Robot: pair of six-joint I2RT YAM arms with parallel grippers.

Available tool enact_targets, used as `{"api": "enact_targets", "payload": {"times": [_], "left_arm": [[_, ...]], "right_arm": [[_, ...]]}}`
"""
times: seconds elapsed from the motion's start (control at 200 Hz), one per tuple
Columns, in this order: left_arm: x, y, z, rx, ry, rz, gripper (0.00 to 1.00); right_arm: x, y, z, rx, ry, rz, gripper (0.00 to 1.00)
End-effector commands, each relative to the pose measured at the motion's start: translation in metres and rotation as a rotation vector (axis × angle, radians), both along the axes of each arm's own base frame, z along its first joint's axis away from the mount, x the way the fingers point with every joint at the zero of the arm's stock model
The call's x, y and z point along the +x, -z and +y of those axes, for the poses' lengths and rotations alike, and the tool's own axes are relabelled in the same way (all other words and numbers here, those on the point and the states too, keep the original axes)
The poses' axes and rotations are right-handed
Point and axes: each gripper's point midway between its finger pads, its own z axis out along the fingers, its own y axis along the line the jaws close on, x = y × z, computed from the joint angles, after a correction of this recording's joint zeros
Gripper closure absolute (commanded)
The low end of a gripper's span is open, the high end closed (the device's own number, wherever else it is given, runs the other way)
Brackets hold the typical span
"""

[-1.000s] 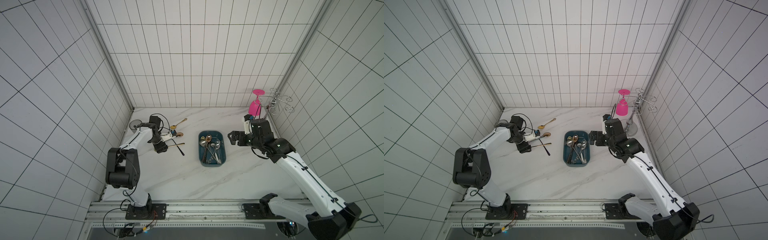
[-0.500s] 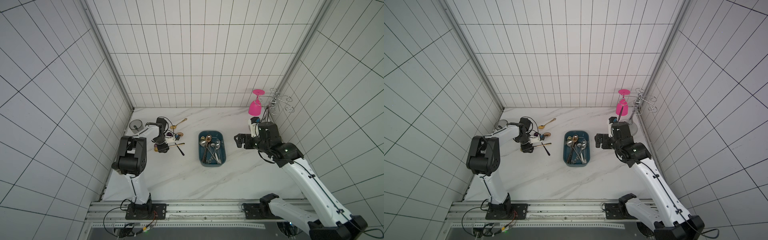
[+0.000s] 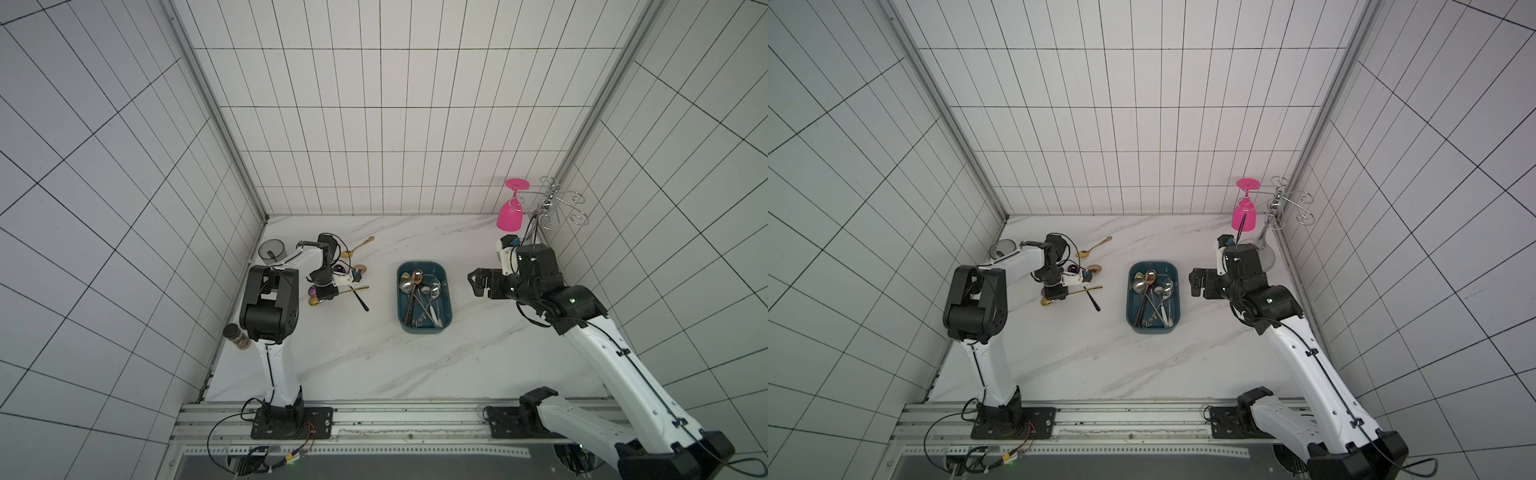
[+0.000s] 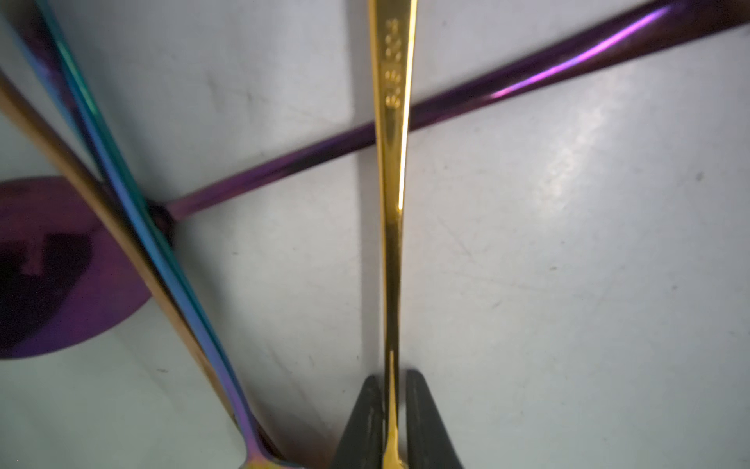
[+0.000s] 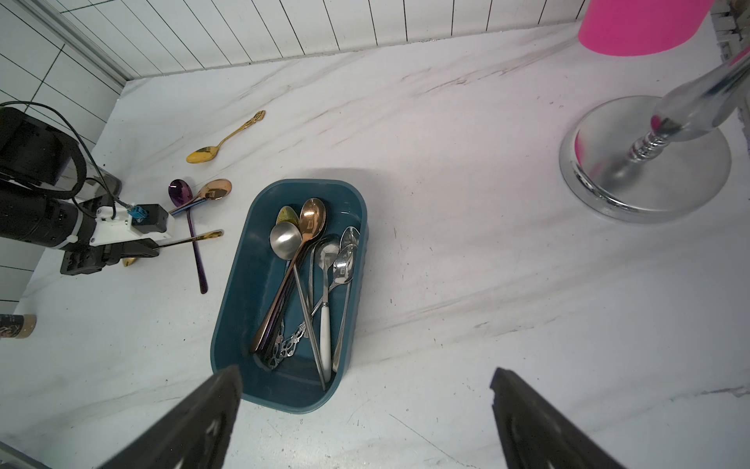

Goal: Put the spoon into the storage box
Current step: Pick up the spoon from the center of the board.

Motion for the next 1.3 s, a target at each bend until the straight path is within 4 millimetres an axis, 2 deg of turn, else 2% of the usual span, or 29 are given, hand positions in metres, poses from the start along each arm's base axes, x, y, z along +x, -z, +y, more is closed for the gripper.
{"api": "enact_targets", "payload": {"times": [0.0, 0.055, 0.17, 0.29, 0.475, 0.645, 0.79, 0.9, 1.049, 1.299], "left_arm": [[-0.009, 0.009, 0.0, 0.009, 0.021, 0.037, 0.94], [-0.01, 0.008, -0.001, 0.009, 0.03, 0.032, 1.0], [-0.011, -0.001, -0.004, 0.0, 0.053, 0.005, 1.0], [-0.012, -0.02, -0.012, -0.022, 0.079, -0.032, 1.0], [-0.023, -0.071, -0.035, -0.125, 0.062, -0.006, 1.0], [-0.042, -0.119, -0.062, -0.287, -0.018, 0.099, 1.0], [-0.065, -0.153, -0.081, -0.397, -0.052, 0.22, 1.0], [-0.085, -0.169, -0.094, -0.422, -0.057, 0.325, 1.0], [-0.112, -0.175, -0.111, -0.379, -0.01, 0.372, 1.0], [-0.141, -0.193, -0.142, -0.411, 0.08, 0.364, 1.0]], "right_arm": [[-0.001, 0.008, -0.002, -0.008, 0.0, 0.022, 0.0], [-0.001, 0.008, -0.002, -0.009, -0.001, 0.024, 0.0], [-0.001, 0.009, -0.001, -0.004, -0.008, 0.03, 0.0], [-0.001, 0.007, 0.005, 0.01, -0.035, 0.037, 0.0], [-0.001, -0.004, 0.023, 0.047, -0.146, -0.016, 0.06], [-0.004, -0.028, 0.04, 0.01, -0.285, -0.234, 0.1], [-0.019, -0.043, 0.064, -0.146, -0.489, -0.468, 0.13], [-0.035, -0.046, 0.083, -0.296, -0.673, -0.637, 0.19], [-0.053, -0.036, 0.101, -0.504, -0.894, -0.787, 0.26], [-0.054, -0.004, 0.119, -0.776, -1.06, -0.862, 0.27]]}}
